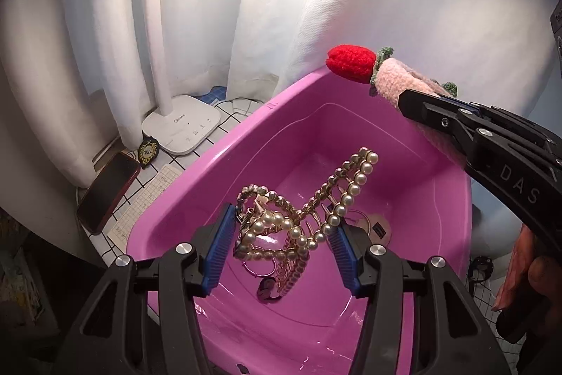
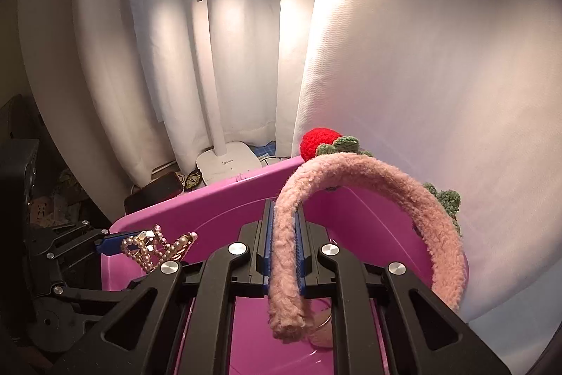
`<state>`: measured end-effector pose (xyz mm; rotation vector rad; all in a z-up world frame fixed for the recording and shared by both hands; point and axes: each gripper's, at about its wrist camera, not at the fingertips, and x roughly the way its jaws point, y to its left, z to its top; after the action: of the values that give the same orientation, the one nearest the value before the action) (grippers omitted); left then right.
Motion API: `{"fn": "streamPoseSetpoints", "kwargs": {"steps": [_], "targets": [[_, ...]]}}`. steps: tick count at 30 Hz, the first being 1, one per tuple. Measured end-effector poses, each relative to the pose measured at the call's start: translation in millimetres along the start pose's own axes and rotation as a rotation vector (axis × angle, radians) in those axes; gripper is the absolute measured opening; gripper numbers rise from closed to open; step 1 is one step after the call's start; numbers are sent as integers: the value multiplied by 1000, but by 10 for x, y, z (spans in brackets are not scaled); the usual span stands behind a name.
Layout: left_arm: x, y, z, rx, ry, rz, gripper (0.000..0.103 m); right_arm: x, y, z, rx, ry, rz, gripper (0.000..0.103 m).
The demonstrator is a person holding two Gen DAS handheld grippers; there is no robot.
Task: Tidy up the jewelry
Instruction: 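Open the left tool to drop the pearl clip while the right tool releases the headband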
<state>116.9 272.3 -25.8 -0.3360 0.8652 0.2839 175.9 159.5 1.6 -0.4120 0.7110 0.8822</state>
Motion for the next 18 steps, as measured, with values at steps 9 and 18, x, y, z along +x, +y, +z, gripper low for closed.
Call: {"fn": "streamPoseSetpoints", "kwargs": {"steps": [9, 18], "targets": [[136, 67, -15, -21, 69, 50, 52, 423, 105, 37, 13, 134, 47, 13], [51, 31, -15, -16, 34, 85, 84, 494, 35, 65, 46, 173, 7, 56]]}}
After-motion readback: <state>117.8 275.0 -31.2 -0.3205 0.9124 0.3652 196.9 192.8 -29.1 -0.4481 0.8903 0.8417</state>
